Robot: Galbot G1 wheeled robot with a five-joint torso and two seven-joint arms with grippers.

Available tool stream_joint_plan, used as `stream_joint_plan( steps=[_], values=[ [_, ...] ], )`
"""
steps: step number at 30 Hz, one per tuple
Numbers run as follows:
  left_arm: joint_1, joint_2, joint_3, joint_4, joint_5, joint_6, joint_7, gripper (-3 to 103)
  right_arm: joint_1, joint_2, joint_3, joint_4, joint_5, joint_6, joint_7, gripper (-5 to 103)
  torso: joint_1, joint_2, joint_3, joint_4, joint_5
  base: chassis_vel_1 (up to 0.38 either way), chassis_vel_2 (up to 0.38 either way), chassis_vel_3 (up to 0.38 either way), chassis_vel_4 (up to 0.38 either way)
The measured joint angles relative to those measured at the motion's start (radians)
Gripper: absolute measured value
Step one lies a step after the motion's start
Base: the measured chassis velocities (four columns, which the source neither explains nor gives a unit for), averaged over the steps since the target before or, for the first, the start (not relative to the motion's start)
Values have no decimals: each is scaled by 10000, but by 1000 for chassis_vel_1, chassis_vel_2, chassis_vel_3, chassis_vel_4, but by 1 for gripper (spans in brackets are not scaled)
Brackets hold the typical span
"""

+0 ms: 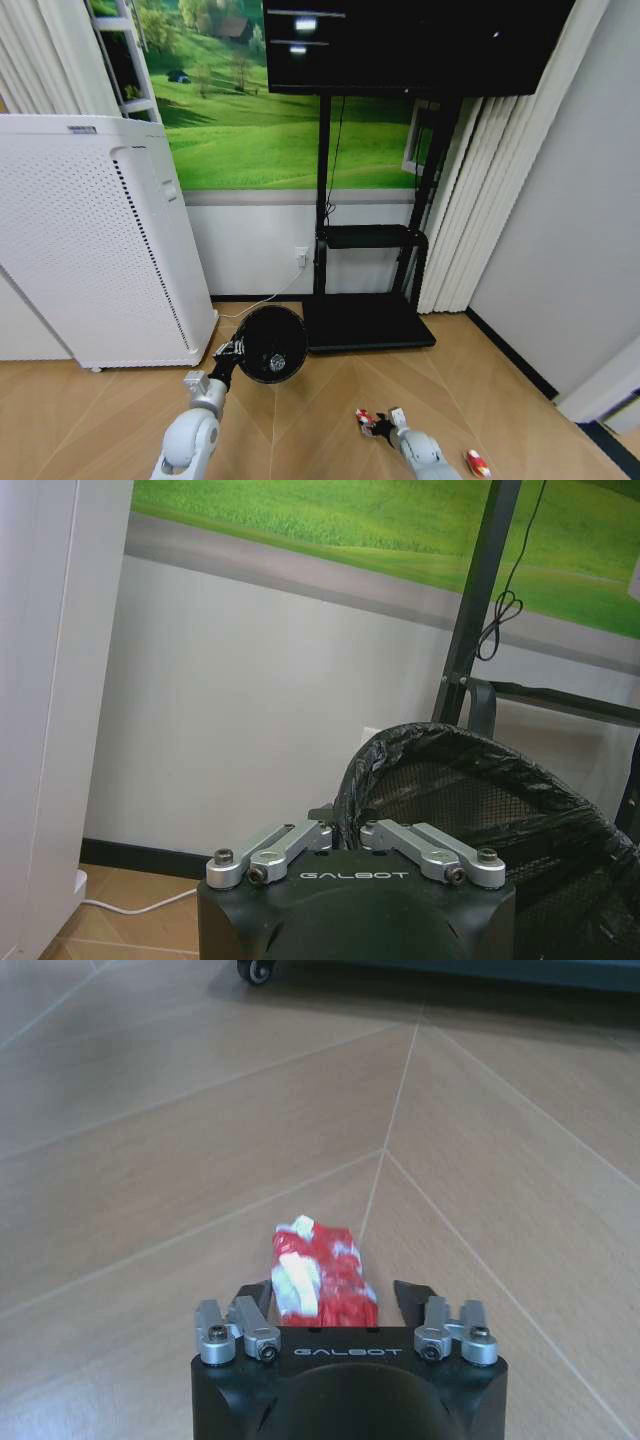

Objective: Pick up the trash bin and place the garbage on the floor into it.

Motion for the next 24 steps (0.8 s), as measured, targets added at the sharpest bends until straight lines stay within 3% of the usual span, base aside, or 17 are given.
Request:
stream_joint_plan(
  steps=[2,3,5,19,20,21,22,23,24],
  values=[
    [-34,-5,20,42,0,0,2,7,-40,-1,18,30,-15,29,1,65,-1,0,-1,0,-1,0,0,0,0],
    [-92,-16,50,114,0,0,7,7,-98,-1,43,61,-18,49,9,54,0,0,-1,-1,-2,0,0,0,0],
    [-189,-18,111,232,2,0,54,7,-150,5,71,95,-16,86,45,47,0,0,-1,0,-2,0,0,0,0],
    [-890,279,233,962,-171,-255,1536,7,-403,-3,114,652,249,50,282,39,0,1,0,1,-1,0,0,0,0],
    [-1107,356,278,1186,-192,-365,1982,7,-470,-8,130,826,300,5,296,39,-1,0,0,0,0,0,0,0,0],
    [-1107,356,278,1186,-192,-365,1982,7,-470,-8,130,826,300,5,296,39,-1,0,0,0,0,0,0,0,0],
    [-1347,433,339,1419,-215,-422,2466,7,-560,-15,165,1055,344,-39,331,39,-1,0,0,1,-1,0,0,0,0],
    [-1812,533,469,1944,-205,-516,3329,7,-763,-18,239,1591,427,-50,437,39,-1,1,0,-2,-3,0,0,0,0],
    [-1812,533,469,1944,-205,-516,3329,7,-763,-18,239,1591,427,-50,437,39,-1,1,0,-2,-3,0,0,0,0]
  ],
)
